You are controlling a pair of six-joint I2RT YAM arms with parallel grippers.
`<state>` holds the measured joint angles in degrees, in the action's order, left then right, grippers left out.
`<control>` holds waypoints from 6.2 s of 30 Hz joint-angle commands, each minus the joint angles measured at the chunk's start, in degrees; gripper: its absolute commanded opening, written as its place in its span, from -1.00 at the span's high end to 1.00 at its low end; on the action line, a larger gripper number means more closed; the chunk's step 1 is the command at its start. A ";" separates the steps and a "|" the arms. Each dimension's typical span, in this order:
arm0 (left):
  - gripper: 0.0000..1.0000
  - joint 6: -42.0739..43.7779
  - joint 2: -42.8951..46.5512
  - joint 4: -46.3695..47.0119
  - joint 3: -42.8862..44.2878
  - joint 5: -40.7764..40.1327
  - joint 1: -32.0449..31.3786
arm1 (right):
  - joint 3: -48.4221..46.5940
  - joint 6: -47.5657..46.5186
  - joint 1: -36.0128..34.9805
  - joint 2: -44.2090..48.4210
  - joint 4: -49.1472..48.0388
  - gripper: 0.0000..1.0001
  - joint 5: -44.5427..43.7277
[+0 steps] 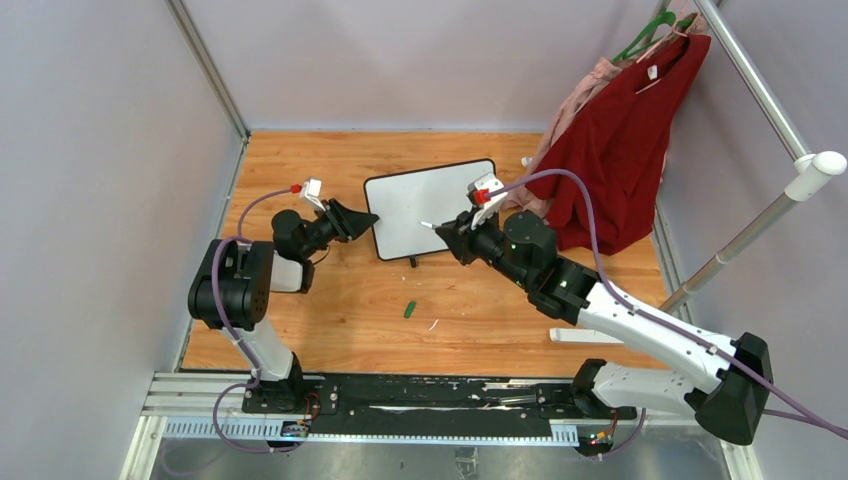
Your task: Write a sentence on the whiteboard
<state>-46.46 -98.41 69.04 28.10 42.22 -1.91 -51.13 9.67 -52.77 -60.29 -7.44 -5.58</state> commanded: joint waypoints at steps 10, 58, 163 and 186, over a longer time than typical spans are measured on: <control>0.25 1.28 0.50 3.01 -1.38 -1.14 -1.35 | -4.11 -0.28 -1.38 -4.09 -3.95 1.00 -3.92; 0.17 2.15 3.75 3.12 -3.31 -3.43 -3.99 | -0.47 -4.68 -3.05 -6.02 -9.80 1.00 -7.06; 0.42 3.04 4.30 2.23 -3.05 -4.94 -3.92 | -9.95 -14.66 -2.95 -36.06 -34.59 1.00 -11.38; 0.46 3.09 4.13 2.42 -3.05 -5.03 -3.94 | -8.37 -14.59 -2.77 -35.51 -36.15 1.00 -12.13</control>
<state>-44.51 -95.83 70.13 25.36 37.63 -5.50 -59.42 -5.50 -55.51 -95.66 -40.82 -16.19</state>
